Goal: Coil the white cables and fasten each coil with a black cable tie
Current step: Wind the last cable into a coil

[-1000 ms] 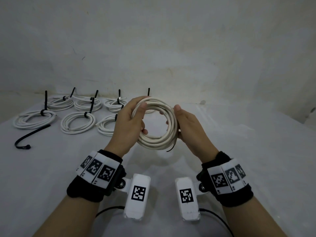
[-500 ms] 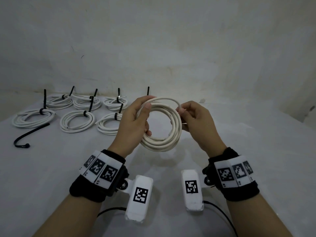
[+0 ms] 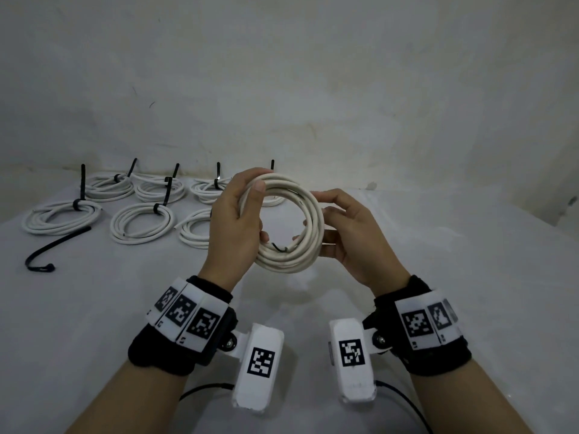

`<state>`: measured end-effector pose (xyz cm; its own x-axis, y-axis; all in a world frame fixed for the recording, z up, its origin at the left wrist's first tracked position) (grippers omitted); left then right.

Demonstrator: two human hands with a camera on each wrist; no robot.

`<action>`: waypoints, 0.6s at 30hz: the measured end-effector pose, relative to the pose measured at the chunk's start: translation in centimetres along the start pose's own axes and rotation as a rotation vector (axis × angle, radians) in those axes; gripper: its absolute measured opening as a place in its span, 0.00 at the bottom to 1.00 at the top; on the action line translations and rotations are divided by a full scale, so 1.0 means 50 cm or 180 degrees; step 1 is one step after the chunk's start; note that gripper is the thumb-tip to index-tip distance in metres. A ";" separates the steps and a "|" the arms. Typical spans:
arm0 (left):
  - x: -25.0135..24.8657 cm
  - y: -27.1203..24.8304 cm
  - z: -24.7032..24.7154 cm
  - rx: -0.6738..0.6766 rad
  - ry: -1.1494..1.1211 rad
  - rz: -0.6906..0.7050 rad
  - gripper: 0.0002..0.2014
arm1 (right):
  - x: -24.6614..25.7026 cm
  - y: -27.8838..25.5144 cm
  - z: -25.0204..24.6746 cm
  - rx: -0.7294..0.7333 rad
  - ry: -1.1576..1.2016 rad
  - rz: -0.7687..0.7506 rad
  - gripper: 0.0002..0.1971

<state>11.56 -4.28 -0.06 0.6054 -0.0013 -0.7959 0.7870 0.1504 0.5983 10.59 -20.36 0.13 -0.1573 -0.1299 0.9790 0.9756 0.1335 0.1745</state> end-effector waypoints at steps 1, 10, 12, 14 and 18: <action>0.001 0.001 -0.002 -0.0024 0.0006 0.0006 0.09 | 0.003 -0.002 0.003 -0.0012 -0.0041 -0.0043 0.10; 0.023 0.003 0.000 0.0124 -0.0004 -0.0273 0.10 | 0.006 0.031 0.016 -0.0608 -0.1841 -0.0863 0.11; 0.023 0.009 -0.006 0.0252 0.0097 -0.0183 0.10 | 0.015 0.040 0.018 -0.0608 -0.1522 -0.0841 0.10; 0.019 0.009 -0.005 0.0428 0.0278 0.0002 0.10 | 0.005 0.039 0.023 -0.0615 -0.0877 -0.0665 0.09; 0.028 0.004 0.001 0.0370 0.0330 -0.0037 0.08 | -0.049 0.031 0.045 -0.0289 0.0696 0.0361 0.18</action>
<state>12.58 -4.30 -1.05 0.5853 0.1006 -0.8045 0.8060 0.0354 0.5908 12.13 -17.62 -1.78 -0.0189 -0.3296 0.9439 0.9964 0.0718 0.0450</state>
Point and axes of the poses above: each hand's wrist, its own y-axis towards the middle knuckle, its own z-axis out of the palm, x = y × z, the point moved 3 cm from there along y, towards the middle knuckle, and after that the axes turned 2 degrees about z, right-handed, at the moved point
